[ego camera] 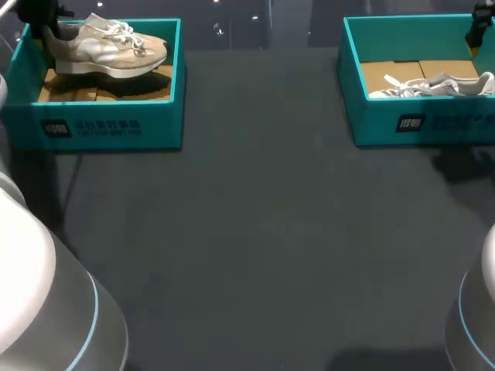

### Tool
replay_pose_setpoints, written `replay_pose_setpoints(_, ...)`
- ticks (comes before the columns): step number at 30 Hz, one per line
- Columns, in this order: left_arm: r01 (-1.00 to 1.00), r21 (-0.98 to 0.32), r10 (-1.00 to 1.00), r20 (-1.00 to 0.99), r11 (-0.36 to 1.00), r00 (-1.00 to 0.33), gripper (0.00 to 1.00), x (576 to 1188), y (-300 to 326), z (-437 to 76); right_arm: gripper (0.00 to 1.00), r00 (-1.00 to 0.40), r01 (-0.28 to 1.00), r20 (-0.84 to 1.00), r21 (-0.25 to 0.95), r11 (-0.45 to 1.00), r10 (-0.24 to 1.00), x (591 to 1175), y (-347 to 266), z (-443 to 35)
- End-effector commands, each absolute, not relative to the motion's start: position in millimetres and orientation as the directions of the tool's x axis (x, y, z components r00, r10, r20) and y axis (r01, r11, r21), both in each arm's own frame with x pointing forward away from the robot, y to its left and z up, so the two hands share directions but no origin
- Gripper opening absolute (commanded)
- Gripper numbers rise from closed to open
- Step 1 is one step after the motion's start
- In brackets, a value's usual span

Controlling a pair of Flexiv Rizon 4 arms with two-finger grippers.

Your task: Take the shoe out of the shoebox, open the shoe tongue, remove and reinsert the insole, then place the shoe into the shoebox

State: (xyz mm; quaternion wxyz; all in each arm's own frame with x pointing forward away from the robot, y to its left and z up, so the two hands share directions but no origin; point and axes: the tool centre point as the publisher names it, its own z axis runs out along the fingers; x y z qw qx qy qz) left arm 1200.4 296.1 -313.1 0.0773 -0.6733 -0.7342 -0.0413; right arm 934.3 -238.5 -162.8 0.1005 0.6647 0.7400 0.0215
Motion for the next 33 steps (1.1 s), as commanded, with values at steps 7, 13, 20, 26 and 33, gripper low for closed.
replay_pose_setpoints(7, 0.994, 0.010, 0.978, 0.183, 0.106, -0.106, 0.00, 1176, 291, -238, 1.00, -0.095, 0.979, -0.122, 0.166, 0.114, 0.988, 934, -238, -163)
replay_pose_setpoints(13, 0.990, 0.053, 0.974, 0.181, 0.129, -0.136, 0.00, 1161, 288, -206, 1.00, -0.095, 0.979, -0.122, 0.166, 0.114, 0.988, 934, -238, -163)
replay_pose_setpoints(20, 0.984, 0.086, 0.966, 0.194, 0.155, -0.169, 0.00, 1137, 278, -173, 1.00, -0.095, 0.979, -0.122, 0.166, 0.114, 0.988, 934, -238, -163)
replay_pose_setpoints(26, 0.982, 0.103, 0.959, 0.217, 0.160, -0.179, 0.00, 1110, 260, -152, 1.00, -0.095, 0.979, -0.122, 0.166, 0.114, 0.988, 934, -238, -163)
replay_pose_setpoints(33, 0.980, 0.123, 0.959, 0.215, 0.158, -0.182, 0.00, 1063, 230, -130, 1.00, -0.095, 0.979, -0.122, 0.166, 0.114, 0.988, 934, -238, -163)
